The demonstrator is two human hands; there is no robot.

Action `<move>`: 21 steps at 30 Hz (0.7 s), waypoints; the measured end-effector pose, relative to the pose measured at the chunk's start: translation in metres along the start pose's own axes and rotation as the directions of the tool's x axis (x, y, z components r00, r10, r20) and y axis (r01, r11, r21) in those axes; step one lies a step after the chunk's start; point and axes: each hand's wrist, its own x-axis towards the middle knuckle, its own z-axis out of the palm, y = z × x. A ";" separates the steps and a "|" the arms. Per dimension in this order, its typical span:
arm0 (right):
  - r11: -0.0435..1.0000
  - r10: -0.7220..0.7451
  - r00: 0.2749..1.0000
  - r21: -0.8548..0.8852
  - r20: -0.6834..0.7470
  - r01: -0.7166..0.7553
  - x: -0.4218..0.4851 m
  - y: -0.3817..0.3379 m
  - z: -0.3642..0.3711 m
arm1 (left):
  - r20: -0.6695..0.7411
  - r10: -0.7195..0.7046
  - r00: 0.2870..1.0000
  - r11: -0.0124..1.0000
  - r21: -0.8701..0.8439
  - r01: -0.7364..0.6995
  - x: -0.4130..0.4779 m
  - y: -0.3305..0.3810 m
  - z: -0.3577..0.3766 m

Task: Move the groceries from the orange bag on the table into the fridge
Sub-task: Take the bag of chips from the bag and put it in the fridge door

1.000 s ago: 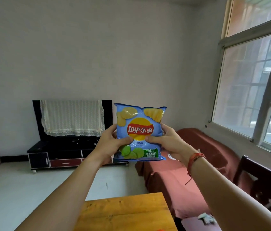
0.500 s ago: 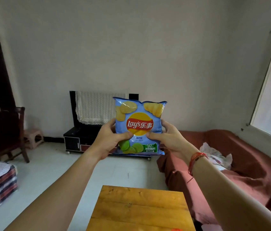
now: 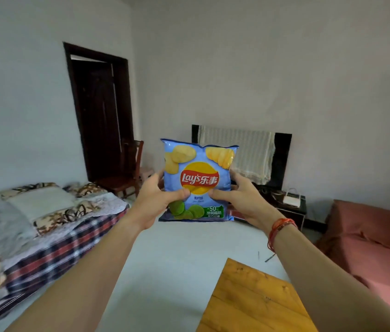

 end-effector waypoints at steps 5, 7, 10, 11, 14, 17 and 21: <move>1.000 0.016 0.986 -0.006 0.164 -0.015 0.038 0.009 0.079 | -0.183 0.004 0.983 0.998 0.060 0.007 -0.027 0.002 -0.081; 1.000 0.019 0.971 0.004 0.237 -0.020 0.049 0.011 0.112 | -0.261 -0.005 0.965 0.996 0.085 0.028 -0.042 0.005 -0.108; 0.999 0.025 0.937 0.024 0.348 -0.035 0.064 0.016 0.159 | -0.365 -0.027 0.931 0.992 0.103 0.069 -0.066 0.009 -0.145; 0.999 0.023 0.923 0.032 0.385 -0.039 0.068 0.019 0.174 | -0.403 -0.029 0.915 0.990 0.114 0.081 -0.074 0.011 -0.156; 0.996 0.010 0.875 0.074 0.484 -0.052 0.080 0.022 0.216 | -0.518 -0.012 0.855 0.983 0.151 0.105 -0.098 0.020 -0.181; 0.994 -0.020 0.796 0.096 0.605 -0.049 0.088 0.024 0.255 | -0.620 0.019 0.785 0.971 0.198 0.134 -0.126 0.028 -0.196; 0.991 -0.052 0.668 0.119 0.742 -0.054 0.084 0.022 0.306 | -0.740 0.077 0.669 0.952 0.253 0.170 -0.172 0.046 -0.201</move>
